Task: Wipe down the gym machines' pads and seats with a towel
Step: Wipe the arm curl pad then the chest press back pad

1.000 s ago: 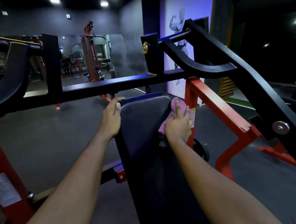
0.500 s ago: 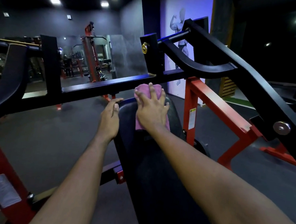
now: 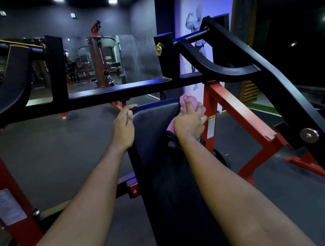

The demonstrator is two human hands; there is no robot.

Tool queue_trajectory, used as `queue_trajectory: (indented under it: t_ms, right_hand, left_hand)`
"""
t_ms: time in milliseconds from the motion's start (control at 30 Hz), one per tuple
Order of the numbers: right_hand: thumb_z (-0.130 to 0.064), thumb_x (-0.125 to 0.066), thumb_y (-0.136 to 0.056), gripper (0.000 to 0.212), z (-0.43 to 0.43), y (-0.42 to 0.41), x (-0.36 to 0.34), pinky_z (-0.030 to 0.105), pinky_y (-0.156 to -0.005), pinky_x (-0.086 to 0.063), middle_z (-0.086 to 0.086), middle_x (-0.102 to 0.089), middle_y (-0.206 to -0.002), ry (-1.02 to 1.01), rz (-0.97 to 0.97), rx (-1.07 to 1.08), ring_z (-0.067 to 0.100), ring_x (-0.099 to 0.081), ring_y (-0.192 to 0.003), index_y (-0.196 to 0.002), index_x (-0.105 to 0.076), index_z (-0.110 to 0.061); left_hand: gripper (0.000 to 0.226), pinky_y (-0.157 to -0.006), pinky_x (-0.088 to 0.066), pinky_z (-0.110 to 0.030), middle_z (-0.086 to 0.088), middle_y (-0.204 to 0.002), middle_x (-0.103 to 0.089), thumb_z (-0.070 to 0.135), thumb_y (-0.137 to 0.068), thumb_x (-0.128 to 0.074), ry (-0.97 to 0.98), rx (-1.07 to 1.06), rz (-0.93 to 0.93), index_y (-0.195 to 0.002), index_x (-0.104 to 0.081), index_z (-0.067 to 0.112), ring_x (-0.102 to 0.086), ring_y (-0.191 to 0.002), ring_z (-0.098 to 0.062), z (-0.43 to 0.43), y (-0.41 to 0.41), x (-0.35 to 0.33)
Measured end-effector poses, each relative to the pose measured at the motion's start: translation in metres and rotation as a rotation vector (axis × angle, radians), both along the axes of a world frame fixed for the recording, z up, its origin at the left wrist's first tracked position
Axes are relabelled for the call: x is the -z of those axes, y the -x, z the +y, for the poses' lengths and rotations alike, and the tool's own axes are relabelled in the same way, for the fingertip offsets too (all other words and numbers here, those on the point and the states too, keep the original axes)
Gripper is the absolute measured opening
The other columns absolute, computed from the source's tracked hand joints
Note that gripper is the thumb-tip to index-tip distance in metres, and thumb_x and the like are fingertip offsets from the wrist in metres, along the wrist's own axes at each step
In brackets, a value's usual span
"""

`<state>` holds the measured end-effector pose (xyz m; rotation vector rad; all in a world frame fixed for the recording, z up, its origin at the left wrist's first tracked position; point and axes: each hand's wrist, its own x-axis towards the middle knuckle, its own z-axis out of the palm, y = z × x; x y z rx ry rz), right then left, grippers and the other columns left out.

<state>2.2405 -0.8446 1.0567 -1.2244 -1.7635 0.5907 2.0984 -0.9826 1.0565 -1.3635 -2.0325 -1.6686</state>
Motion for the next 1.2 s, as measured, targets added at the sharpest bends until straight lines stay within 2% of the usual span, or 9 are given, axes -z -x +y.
queue_trajectory:
  t_ms: [367,533,633,733,767,833,900,1067,1200]
  right_hand:
    - [-0.037,-0.041,-0.106,0.049,-0.023,-0.042,0.084,0.051,-0.102,-0.043,0.006,-0.026,-0.163,0.150,0.019,0.124,0.037,-0.040,-0.131,-0.152,-0.033,-0.049]
    - [-0.031,-0.044,-0.104,0.047,-0.038,-0.064,0.118,0.048,-0.102,-0.042,0.007,-0.031,-0.159,0.244,0.068,0.164,0.038,-0.040,-0.131,-0.149,-0.041,-0.046]
    - [-0.022,-0.047,-0.103,0.045,-0.045,-0.066,0.101,0.043,-0.096,-0.042,0.007,-0.039,-0.154,0.301,0.212,0.214,0.036,-0.045,-0.128,-0.143,-0.051,-0.043]
    - [-0.033,-0.046,-0.106,0.044,-0.047,-0.042,0.046,0.038,-0.097,-0.043,0.004,-0.030,-0.160,0.112,0.281,0.043,0.031,-0.043,-0.133,-0.145,-0.044,-0.052]
    - [-0.040,-0.044,-0.106,0.045,-0.048,-0.030,0.026,0.048,-0.106,-0.042,0.003,-0.021,-0.165,0.004,0.196,-0.058,0.033,-0.034,-0.141,-0.149,-0.039,-0.052]
    - [-0.051,-0.037,-0.105,0.050,-0.046,-0.005,0.007,0.071,-0.115,-0.020,-0.001,0.002,-0.171,-0.135,-0.046,-0.181,0.042,-0.004,-0.153,-0.154,-0.026,-0.053]
    - [-0.053,-0.034,-0.105,0.052,-0.041,0.007,0.013,0.076,-0.112,-0.012,-0.003,0.013,-0.170,-0.150,-0.134,-0.172,0.044,0.008,-0.154,-0.155,-0.018,-0.056]
    - [-0.046,-0.031,-0.108,0.049,-0.037,-0.026,0.068,0.067,-0.115,-0.027,-0.001,-0.005,-0.171,-0.060,-0.048,-0.055,0.043,-0.011,-0.152,-0.152,-0.016,-0.062]
    - [-0.038,-0.035,-0.108,0.048,-0.043,-0.064,0.123,0.054,-0.101,-0.045,0.006,-0.019,-0.166,0.082,-0.062,0.053,0.040,-0.032,-0.139,-0.152,-0.028,-0.057]
  left_hand:
    - [0.035,-0.076,-0.027,0.008,0.009,-0.123,-0.058,0.022,-0.110,-0.032,-0.006,-0.101,0.047,-0.130,-0.061,0.022,-0.052,-0.107,-0.006,-0.001,-0.009,0.000]
    - [0.036,-0.080,-0.031,0.000,0.001,-0.130,-0.061,0.021,-0.110,-0.032,0.015,-0.086,0.034,-0.132,-0.060,0.021,-0.053,-0.112,-0.009,-0.003,-0.008,-0.002]
    - [0.036,-0.078,-0.029,0.003,0.001,-0.130,-0.060,0.022,-0.110,-0.031,0.029,-0.068,0.032,-0.133,-0.059,0.022,-0.052,-0.112,-0.009,-0.004,-0.007,-0.002]
    - [0.036,-0.089,-0.036,-0.008,-0.002,-0.132,-0.061,0.022,-0.110,-0.031,0.024,-0.047,0.047,-0.132,-0.059,0.021,-0.055,-0.116,-0.013,-0.002,-0.001,0.000]
    - [0.036,-0.090,-0.036,-0.010,-0.003,-0.132,-0.061,0.021,-0.110,-0.031,0.024,-0.045,0.050,-0.132,-0.059,0.020,-0.055,-0.117,-0.014,-0.001,0.000,0.000]
    - [0.035,-0.088,-0.034,-0.002,-0.004,-0.132,-0.062,0.020,-0.109,-0.032,0.017,-0.051,0.062,-0.131,-0.059,0.018,-0.055,-0.117,-0.013,0.000,0.001,0.002]
    - [0.035,-0.086,-0.031,0.003,-0.002,-0.132,-0.062,0.019,-0.109,-0.032,0.001,-0.067,0.067,-0.131,-0.060,0.017,-0.055,-0.116,-0.013,0.000,-0.001,0.002]
    - [0.036,-0.090,-0.034,-0.005,0.001,-0.132,-0.061,0.021,-0.110,-0.032,-0.013,-0.098,0.049,-0.132,-0.060,0.020,-0.054,-0.117,-0.010,-0.001,-0.007,0.002]
    - [0.037,-0.095,-0.036,-0.017,0.000,-0.136,-0.060,0.023,-0.110,-0.031,-0.003,-0.090,0.017,-0.134,-0.059,0.020,-0.053,-0.119,-0.012,-0.001,-0.009,0.001]
